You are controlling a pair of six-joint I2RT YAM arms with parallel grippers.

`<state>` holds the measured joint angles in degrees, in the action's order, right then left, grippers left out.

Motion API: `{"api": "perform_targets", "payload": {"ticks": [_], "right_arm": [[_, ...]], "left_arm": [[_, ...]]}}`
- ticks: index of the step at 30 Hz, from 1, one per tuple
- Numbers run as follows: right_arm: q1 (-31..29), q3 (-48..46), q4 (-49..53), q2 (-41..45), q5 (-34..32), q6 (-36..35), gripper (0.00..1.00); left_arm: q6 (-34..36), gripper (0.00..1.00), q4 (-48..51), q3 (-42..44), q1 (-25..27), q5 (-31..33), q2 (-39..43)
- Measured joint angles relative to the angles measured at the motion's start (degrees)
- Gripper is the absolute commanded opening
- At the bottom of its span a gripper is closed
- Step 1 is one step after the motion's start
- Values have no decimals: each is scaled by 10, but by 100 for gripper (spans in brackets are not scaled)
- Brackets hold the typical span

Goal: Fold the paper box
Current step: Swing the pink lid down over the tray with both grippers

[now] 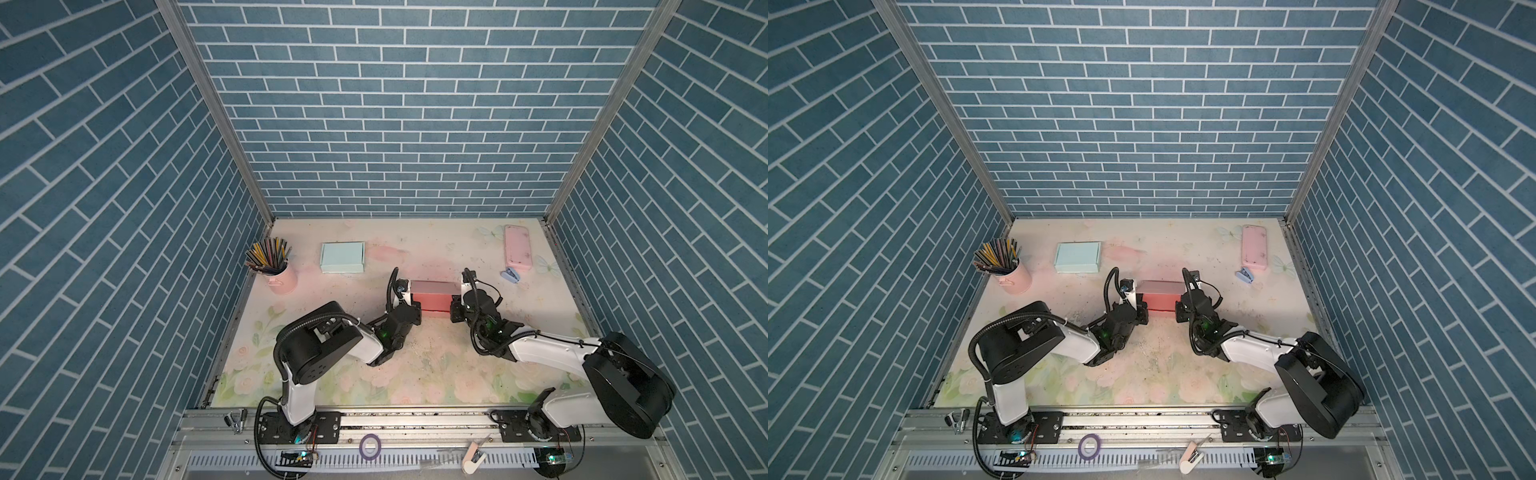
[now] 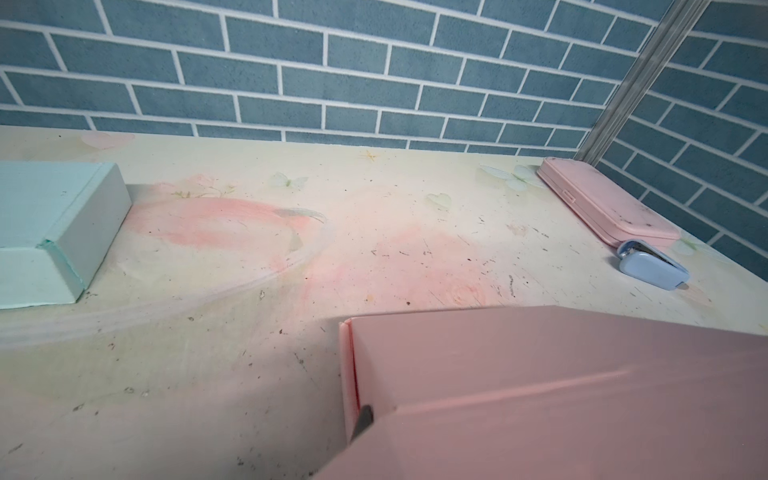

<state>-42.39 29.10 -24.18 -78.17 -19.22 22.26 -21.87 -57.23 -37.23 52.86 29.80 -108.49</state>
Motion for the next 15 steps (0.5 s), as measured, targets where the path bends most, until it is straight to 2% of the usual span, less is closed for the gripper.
{"api": "perform_targets", "payload": {"ticks": [5,10,12,15], "right_arm": [[-2,-49,-15,68,10,-1,29],[-23,-110,2,232,42,-36,34],[-31,-106,18,296,49,-53,41],[-33,-62,64,340,48,-61,43]], "left_arm": [[2,6,-5,2,1,2,-2],[5,7,-5,2,5,6,-4],[7,7,-4,2,5,6,-4],[11,9,1,2,7,6,-4]]}}
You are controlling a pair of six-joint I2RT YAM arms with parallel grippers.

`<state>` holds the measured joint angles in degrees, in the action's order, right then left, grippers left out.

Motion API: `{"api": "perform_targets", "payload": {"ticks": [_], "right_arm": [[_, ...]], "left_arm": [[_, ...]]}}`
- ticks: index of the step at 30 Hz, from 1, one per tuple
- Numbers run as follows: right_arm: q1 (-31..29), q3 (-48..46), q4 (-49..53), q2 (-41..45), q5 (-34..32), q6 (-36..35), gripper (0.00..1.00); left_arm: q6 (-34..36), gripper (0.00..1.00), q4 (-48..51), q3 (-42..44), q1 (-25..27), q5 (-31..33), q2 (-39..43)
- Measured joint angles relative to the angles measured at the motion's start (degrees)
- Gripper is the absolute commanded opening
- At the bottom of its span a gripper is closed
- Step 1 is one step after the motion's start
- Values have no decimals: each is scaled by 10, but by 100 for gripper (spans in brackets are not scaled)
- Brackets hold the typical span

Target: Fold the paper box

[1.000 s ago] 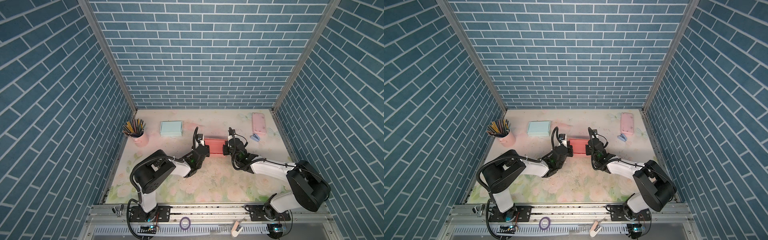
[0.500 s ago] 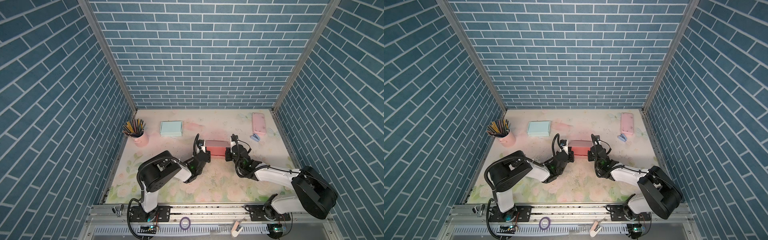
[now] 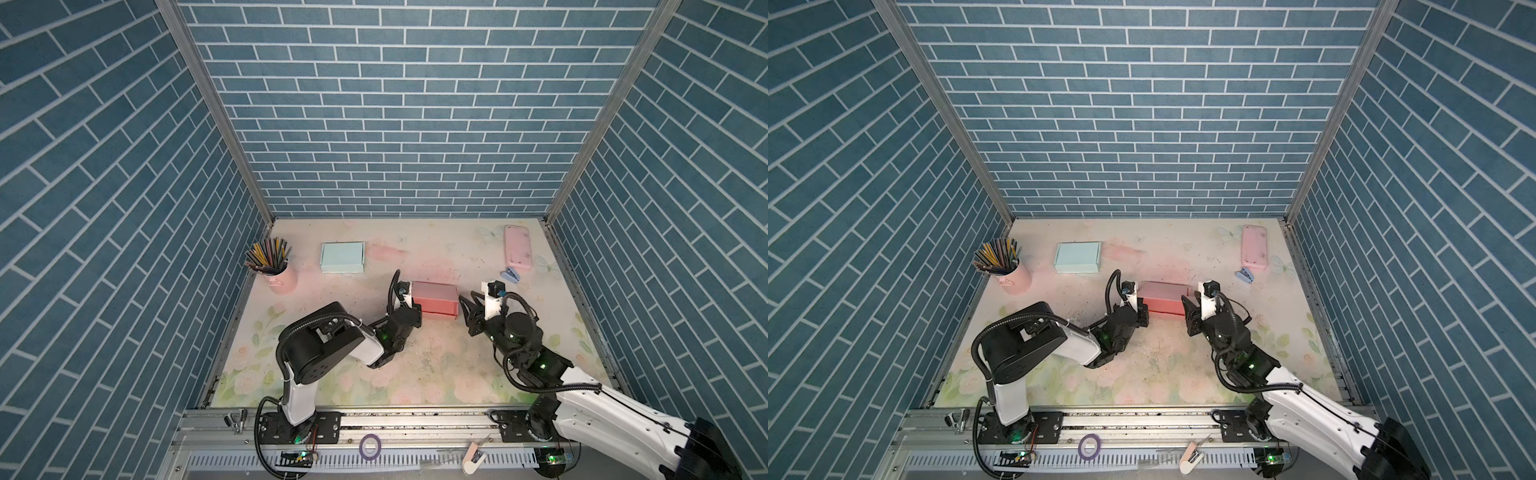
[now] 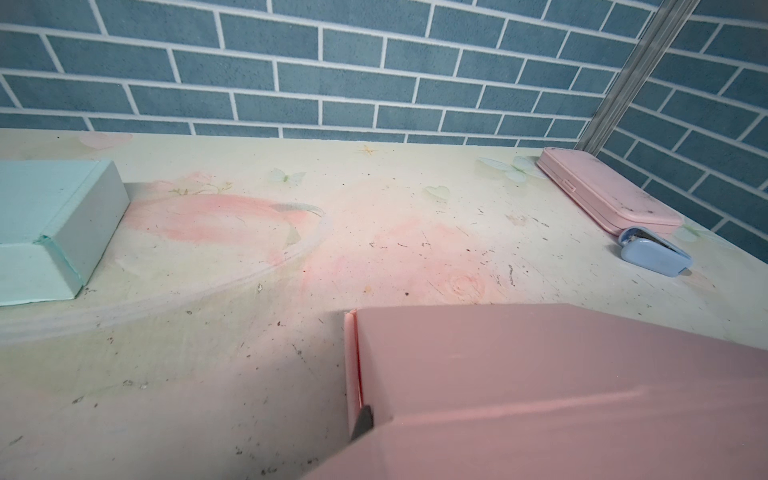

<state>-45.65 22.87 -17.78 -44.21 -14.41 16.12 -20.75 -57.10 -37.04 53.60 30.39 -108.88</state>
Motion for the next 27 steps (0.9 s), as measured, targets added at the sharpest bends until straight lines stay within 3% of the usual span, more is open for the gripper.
{"api": "perform_targets", "payload": {"ticks": [4,8,12,16,27], "right_arm": [[45,140,68,-82,51,17,38],[83,210,94,-190,112,43,37],[91,210,150,-264,132,56,36],[93,194,175,-303,137,65,34],[94,185,178,-365,133,66,32]], "left_arm": [[6,14,11,0,4,-5,0],[11,25,26,0,7,-22,2],[9,41,83,-2,8,-51,39],[-11,64,172,-12,8,-85,96],[-41,94,444,44,65,-240,263]]}}
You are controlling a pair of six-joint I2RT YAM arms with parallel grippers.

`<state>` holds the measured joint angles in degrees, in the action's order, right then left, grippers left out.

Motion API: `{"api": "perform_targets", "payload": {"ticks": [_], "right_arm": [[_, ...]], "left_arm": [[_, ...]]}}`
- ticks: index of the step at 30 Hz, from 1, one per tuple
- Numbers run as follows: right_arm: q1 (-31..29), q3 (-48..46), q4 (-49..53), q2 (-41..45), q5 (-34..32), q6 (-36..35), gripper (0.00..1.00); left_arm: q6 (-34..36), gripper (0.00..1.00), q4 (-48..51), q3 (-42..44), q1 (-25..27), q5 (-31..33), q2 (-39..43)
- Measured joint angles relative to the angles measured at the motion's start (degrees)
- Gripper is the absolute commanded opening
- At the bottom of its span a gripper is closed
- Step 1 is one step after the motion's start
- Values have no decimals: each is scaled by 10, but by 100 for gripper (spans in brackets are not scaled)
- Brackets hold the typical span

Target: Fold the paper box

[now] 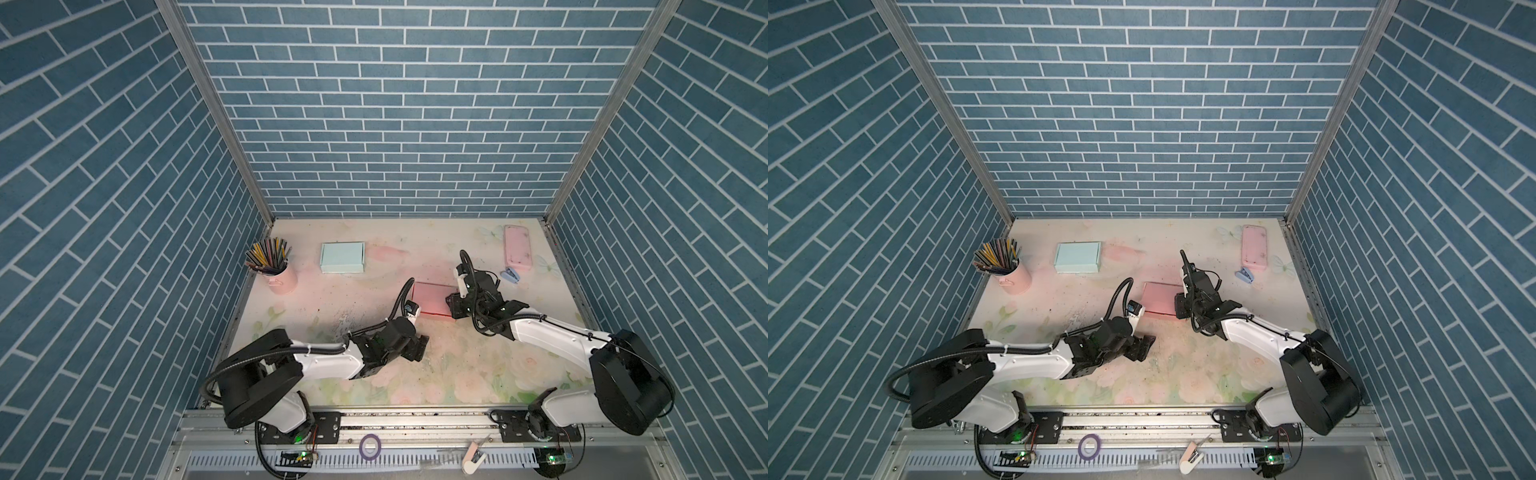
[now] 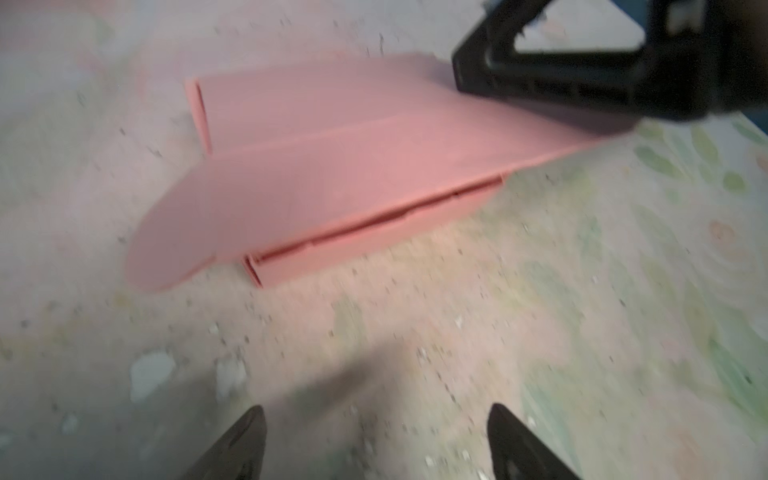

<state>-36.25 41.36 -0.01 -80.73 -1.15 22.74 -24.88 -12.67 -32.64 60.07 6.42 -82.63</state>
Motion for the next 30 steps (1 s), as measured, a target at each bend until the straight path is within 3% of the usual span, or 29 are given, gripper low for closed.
{"api": "perform_targets", "payload": {"ticks": [4,6,11,14,19,24,30], "right_arm": [[0,-3,-1,-12,-4,0,32],[0,-6,-2,-12,-5,0,31],[0,-7,-4,-17,-7,0,31],[0,-7,-4,-18,-8,0,30],[0,-8,-6,-20,-10,0,30],[0,-14,-11,-20,-10,0,30],[0,-25,-17,-20,-10,0,29]], "left_arm": [[6,98,137,-26,21,-40,85],[9,98,219,-79,16,-51,120],[17,95,274,-185,-66,-95,146],[22,91,261,-212,-130,-116,104],[29,82,235,-243,-197,-138,-44],[31,72,209,-253,-216,-150,-139],[28,63,178,-258,-216,-159,-184]]}}
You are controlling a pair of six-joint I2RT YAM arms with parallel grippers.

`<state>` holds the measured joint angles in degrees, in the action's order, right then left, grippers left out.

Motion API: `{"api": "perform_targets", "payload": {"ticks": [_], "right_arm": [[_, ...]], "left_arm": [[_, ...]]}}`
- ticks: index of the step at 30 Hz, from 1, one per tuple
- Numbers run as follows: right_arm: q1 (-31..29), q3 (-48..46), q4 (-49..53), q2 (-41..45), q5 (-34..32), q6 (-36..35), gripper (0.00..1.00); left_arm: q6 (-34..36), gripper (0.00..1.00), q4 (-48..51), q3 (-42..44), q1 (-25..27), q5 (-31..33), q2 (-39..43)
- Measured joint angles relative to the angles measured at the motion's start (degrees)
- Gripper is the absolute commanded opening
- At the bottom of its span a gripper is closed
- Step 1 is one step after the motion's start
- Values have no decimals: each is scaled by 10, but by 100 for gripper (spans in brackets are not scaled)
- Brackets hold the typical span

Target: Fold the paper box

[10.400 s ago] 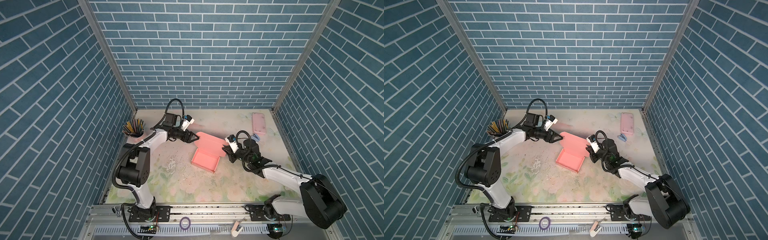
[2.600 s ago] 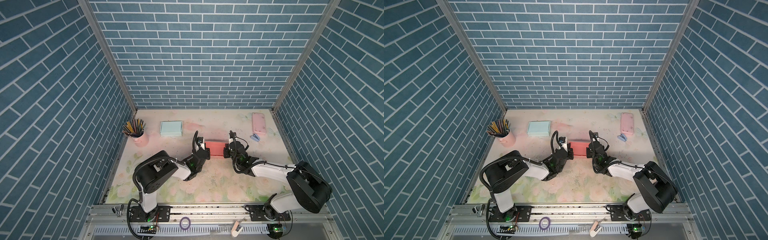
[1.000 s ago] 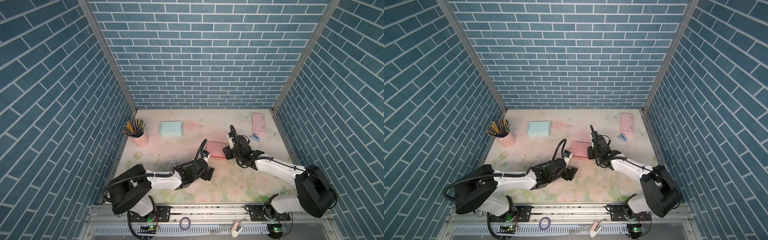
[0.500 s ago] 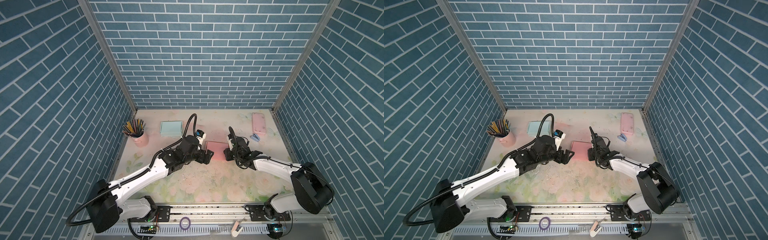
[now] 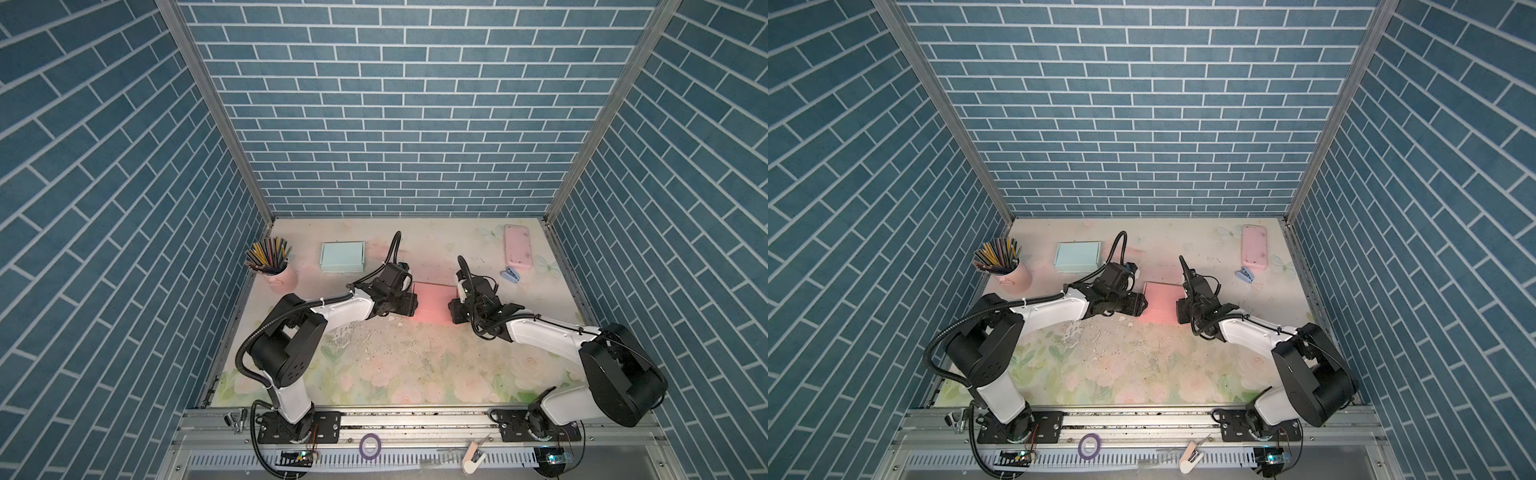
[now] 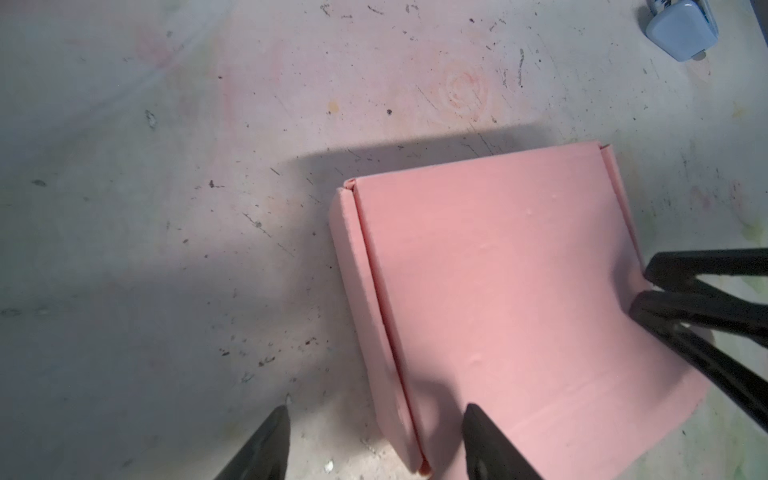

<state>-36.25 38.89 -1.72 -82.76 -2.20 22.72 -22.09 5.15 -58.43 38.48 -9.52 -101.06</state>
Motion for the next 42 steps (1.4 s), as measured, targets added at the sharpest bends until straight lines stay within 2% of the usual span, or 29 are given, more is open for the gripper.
{"api": "perform_targets", "payload": {"ticks": [8,11,15,20,23,32,42], "right_arm": [[0,0,1,1,-1,0,29],[0,0,15,9,-7,0,31],[-13,8,77,68,-45,-3,36],[-44,31,138,160,-74,-2,39],[-49,26,160,179,-71,13,42],[-49,-22,158,125,-21,70,46],[-49,-24,123,87,-1,90,50]], "left_arm": [[-2,59,-23,3,0,-2,-5],[-2,62,-24,7,0,-2,-3],[-2,72,-19,28,0,0,33],[3,72,-12,37,5,-2,97],[4,71,-12,42,20,-3,107],[-1,74,-16,79,39,-26,90],[-16,80,-61,92,43,-60,58]]}}
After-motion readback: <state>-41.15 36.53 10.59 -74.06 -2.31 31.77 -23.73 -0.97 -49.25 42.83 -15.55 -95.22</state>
